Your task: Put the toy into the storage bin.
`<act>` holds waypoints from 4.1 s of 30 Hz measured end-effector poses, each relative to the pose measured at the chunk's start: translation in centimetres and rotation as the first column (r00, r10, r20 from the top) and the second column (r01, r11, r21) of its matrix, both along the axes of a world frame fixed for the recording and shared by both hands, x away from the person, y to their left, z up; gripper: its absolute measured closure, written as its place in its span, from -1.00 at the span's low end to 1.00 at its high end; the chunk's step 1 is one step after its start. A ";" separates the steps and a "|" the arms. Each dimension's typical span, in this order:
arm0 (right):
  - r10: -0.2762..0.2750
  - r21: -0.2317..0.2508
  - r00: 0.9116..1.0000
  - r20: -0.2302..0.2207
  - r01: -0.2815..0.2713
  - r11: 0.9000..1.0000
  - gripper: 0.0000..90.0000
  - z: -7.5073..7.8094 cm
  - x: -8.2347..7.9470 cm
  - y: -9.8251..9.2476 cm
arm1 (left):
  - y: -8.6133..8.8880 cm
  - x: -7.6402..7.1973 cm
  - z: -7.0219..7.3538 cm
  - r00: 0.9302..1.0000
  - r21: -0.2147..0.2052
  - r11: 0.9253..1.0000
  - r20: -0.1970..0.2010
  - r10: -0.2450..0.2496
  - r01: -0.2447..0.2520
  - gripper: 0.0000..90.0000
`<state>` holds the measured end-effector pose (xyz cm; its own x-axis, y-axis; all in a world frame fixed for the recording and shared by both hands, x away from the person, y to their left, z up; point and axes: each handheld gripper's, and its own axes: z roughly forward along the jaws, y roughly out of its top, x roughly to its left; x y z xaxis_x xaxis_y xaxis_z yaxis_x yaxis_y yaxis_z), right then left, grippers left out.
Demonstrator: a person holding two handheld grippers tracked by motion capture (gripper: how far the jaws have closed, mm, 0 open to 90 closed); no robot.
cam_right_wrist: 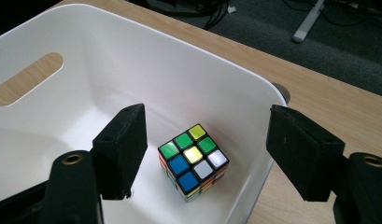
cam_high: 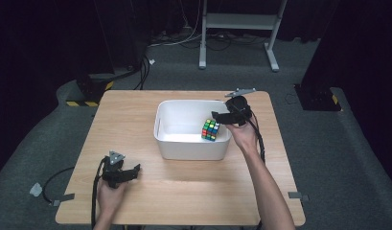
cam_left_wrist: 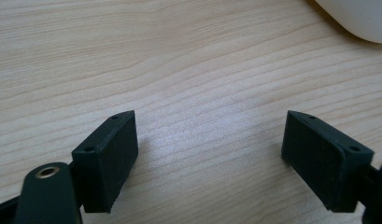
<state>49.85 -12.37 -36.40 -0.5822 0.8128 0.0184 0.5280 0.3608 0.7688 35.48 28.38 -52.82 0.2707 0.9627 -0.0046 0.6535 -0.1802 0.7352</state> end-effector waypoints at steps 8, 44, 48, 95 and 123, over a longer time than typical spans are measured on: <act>-0.003 0.016 1.000 0.010 0.003 1.000 -0.35 0.3 -0.4 -0.3 | 0.0 0.0 0.0 1.000 0.001 1.000 0.000 -0.001 0.001 -0.59; -0.021 0.102 0.998 0.059 0.015 0.995 -0.32 1.1 -2.8 -3.4 | 0.0 0.0 0.0 1.000 0.000 1.000 0.001 0.000 0.000 -0.59; -0.022 0.104 0.998 0.064 0.015 0.994 -0.32 1.1 -3.0 -3.6 | 0.0 0.0 0.0 1.000 0.000 1.000 0.001 0.000 0.000 -0.59; -0.032 0.171 0.995 0.098 0.015 0.985 -0.32 1.1 -5.8 -6.7 | 0.0 0.0 0.0 1.000 0.002 1.000 0.001 0.001 -0.001 -0.59; -0.054 0.218 0.991 0.122 0.026 0.976 -0.31 0.8 -7.4 -8.7 | 0.0 0.0 0.0 1.000 0.002 1.000 0.001 0.002 -0.002 -0.59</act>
